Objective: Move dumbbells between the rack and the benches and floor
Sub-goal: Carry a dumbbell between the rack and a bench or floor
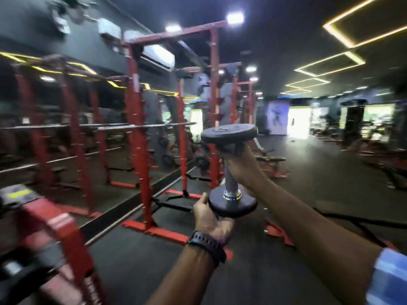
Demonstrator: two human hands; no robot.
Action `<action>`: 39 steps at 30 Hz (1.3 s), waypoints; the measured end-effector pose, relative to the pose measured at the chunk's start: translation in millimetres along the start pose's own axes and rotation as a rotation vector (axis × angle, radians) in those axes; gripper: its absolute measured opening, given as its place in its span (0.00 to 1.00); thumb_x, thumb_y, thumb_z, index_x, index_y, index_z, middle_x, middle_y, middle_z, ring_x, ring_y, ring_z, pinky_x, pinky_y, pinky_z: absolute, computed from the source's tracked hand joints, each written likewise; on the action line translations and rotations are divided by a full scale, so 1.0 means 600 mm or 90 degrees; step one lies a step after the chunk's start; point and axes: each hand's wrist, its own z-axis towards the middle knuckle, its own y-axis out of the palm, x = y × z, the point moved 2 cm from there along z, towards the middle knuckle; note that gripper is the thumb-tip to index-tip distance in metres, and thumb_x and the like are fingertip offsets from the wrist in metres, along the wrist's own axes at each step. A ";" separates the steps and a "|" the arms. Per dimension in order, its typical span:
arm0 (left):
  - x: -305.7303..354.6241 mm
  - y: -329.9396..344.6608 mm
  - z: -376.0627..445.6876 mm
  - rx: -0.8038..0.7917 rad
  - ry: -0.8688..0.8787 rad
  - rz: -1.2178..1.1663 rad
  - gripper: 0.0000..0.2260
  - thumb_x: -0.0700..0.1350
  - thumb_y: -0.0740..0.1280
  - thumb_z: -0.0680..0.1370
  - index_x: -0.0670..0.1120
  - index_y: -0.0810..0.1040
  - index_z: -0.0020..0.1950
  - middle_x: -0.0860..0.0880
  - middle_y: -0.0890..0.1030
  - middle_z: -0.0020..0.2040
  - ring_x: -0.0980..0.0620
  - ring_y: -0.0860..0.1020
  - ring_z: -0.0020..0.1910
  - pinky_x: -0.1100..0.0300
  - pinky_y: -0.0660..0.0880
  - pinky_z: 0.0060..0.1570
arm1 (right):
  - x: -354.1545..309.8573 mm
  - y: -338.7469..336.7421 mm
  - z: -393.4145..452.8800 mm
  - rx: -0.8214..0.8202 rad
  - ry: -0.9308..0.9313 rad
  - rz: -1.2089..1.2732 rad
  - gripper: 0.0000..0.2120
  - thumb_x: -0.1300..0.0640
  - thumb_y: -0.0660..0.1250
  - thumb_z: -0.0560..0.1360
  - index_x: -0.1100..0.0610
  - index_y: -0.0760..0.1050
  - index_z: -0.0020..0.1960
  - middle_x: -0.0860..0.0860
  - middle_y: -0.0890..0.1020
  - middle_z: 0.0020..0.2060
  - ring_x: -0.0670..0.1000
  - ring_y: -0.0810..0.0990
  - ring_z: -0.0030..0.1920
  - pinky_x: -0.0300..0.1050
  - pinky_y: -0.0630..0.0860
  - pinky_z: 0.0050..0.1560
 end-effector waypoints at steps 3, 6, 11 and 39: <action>0.094 -0.034 -0.071 0.023 0.078 -0.015 0.28 0.53 0.51 0.83 0.30 0.74 0.64 0.28 0.77 0.63 0.32 0.76 0.64 0.38 0.67 0.69 | -0.036 0.122 -0.010 -0.046 -0.012 0.094 0.09 0.60 0.74 0.69 0.57 0.76 0.47 0.53 0.78 0.34 0.49 0.73 0.34 0.46 0.69 0.35; 0.197 -0.068 -0.167 0.040 0.185 -0.038 0.29 0.55 0.51 0.83 0.30 0.72 0.68 0.28 0.75 0.66 0.31 0.72 0.68 0.36 0.64 0.70 | -0.107 0.254 -0.047 -0.106 -0.054 0.163 0.07 0.59 0.73 0.70 0.55 0.76 0.44 0.53 0.77 0.32 0.51 0.72 0.33 0.46 0.69 0.34; 0.370 -0.146 -0.378 0.116 0.384 -0.046 0.28 0.54 0.53 0.83 0.34 0.71 0.72 0.32 0.76 0.67 0.33 0.73 0.68 0.37 0.66 0.69 | -0.252 0.495 -0.151 -0.264 -0.090 0.258 0.07 0.62 0.73 0.72 0.58 0.77 0.49 0.51 0.78 0.34 0.50 0.74 0.35 0.42 0.69 0.34; 0.982 -0.622 -1.658 0.449 0.991 -0.099 0.29 0.59 0.56 0.81 0.37 0.74 0.70 0.32 0.79 0.63 0.34 0.78 0.61 0.39 0.75 0.56 | -1.057 1.519 -1.105 -0.853 -0.012 0.751 0.10 0.63 0.71 0.74 0.62 0.80 0.55 0.52 0.83 0.46 0.45 0.79 0.42 0.32 0.74 0.43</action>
